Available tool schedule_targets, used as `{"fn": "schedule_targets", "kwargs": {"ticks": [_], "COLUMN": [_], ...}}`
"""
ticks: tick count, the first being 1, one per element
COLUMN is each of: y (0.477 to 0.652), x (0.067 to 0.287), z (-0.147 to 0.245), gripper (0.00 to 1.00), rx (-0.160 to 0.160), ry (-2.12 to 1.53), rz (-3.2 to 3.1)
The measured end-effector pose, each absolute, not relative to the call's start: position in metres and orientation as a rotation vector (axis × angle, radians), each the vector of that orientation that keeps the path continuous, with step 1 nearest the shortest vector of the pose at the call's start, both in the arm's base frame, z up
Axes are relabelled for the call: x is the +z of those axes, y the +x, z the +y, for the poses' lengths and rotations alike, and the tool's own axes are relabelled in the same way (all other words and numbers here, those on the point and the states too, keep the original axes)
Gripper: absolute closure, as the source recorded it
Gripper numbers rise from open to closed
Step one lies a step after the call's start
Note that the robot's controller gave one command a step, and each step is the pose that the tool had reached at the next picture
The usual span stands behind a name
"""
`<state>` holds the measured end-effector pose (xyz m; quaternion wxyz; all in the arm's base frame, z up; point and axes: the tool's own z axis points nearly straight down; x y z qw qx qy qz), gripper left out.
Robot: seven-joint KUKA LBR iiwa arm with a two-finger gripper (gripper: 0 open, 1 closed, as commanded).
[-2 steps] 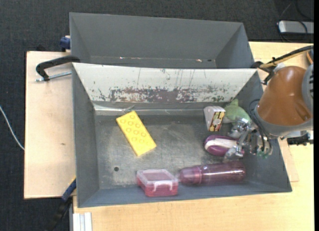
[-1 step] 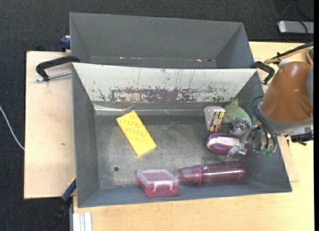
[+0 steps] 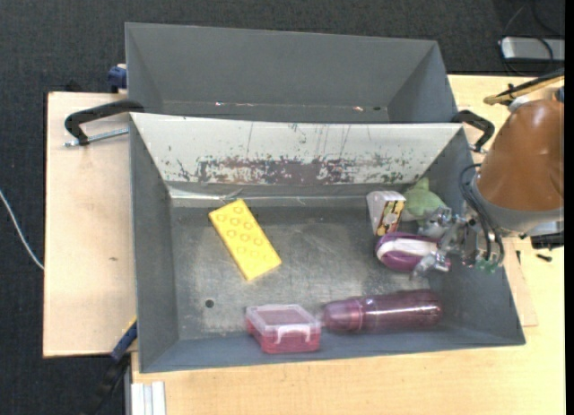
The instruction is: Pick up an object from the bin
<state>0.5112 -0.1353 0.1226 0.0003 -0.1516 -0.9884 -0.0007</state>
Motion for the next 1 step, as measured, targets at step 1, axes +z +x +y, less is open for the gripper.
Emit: {"fn": "schedule_targets", "kwargs": {"ticks": [1], "y": [0.5124], "x": [0.1380], "z": [-0.1356], "gripper": [1.00], "rx": [-0.001], "ry": [-0.476], "rz": [-3.111]}}
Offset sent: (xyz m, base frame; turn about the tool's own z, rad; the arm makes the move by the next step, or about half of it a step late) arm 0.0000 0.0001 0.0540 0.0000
